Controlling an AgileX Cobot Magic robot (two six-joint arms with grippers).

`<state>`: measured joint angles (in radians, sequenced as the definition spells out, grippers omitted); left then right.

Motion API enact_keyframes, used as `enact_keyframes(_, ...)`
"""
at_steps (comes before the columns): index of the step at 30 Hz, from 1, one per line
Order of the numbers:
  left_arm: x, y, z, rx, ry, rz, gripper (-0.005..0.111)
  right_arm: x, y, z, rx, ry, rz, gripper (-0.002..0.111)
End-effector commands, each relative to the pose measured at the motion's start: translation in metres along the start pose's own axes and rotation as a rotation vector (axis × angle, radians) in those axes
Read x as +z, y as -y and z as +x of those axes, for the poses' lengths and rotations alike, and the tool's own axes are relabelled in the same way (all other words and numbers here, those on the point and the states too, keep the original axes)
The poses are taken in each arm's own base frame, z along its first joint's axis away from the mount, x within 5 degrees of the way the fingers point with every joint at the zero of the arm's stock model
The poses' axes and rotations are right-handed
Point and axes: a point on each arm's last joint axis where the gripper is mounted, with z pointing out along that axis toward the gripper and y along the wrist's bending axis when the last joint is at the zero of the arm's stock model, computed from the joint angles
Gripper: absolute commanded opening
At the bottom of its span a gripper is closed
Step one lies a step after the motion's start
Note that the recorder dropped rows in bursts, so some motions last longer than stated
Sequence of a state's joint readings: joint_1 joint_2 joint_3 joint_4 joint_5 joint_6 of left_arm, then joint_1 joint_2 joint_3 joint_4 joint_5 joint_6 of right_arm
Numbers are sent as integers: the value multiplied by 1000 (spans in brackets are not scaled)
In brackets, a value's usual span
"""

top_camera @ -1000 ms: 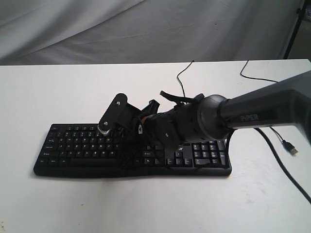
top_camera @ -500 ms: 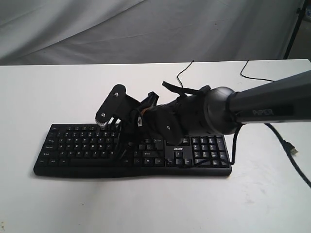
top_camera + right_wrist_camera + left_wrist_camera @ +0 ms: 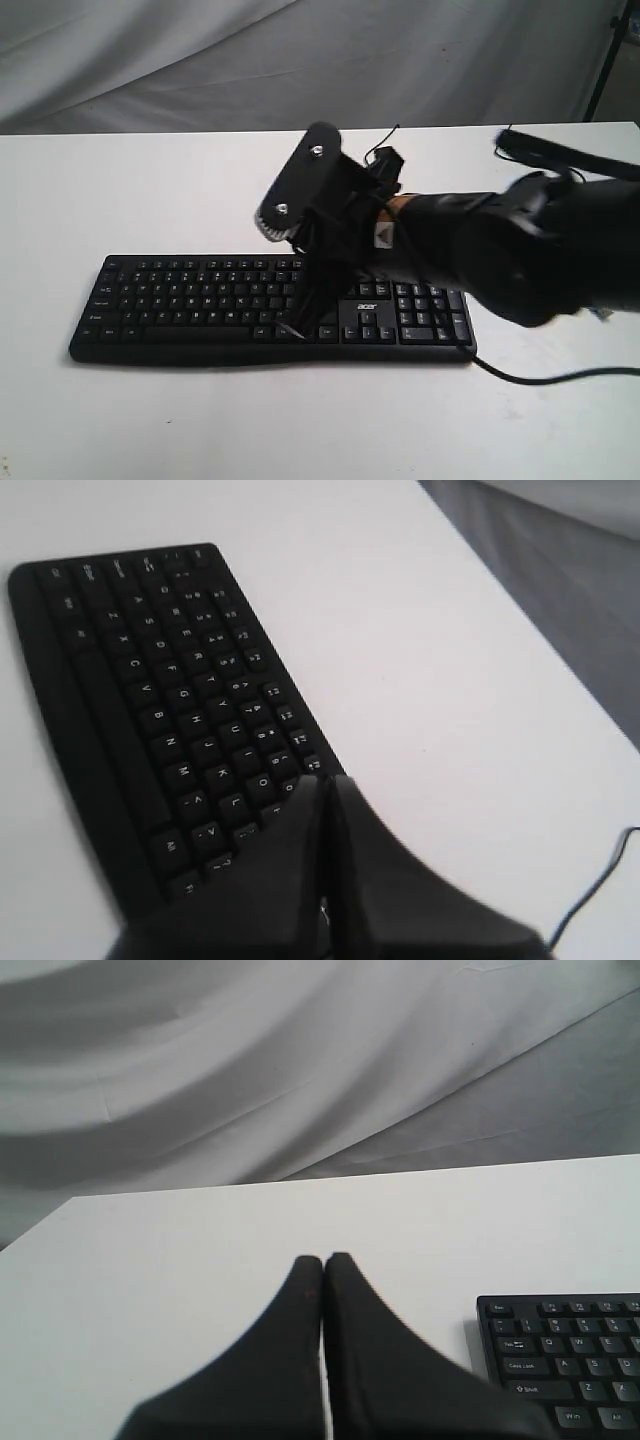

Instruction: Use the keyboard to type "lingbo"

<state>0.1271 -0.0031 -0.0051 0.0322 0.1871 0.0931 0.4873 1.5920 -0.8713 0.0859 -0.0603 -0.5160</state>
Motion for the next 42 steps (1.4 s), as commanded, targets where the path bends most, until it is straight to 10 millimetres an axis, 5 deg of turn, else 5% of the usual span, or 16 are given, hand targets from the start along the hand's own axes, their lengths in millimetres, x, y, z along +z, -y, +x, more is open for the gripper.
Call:
enact_keyframes(1,1,0,1,-3,-3,4,1,-51,-1,5,36,88,47,0)
enact_keyframes(5,1,0,1,-3,-3,4,1,-99,-9,21,46,154,76,0)
enact_keyframes(11,1,0,1,-3,-3,4,1,-145,-17,40,55,249,117,0)
enact_keyframes(17,1,0,1,-3,-3,4,1,-164,-18,42,56,293,131,0)
enact_keyframes(31,1,0,1,-3,-3,4,1,-167,-18,42,63,302,134,0)
enact_keyframes(42,1,0,1,-3,-3,4,1,-258,-12,75,150,291,367,0)
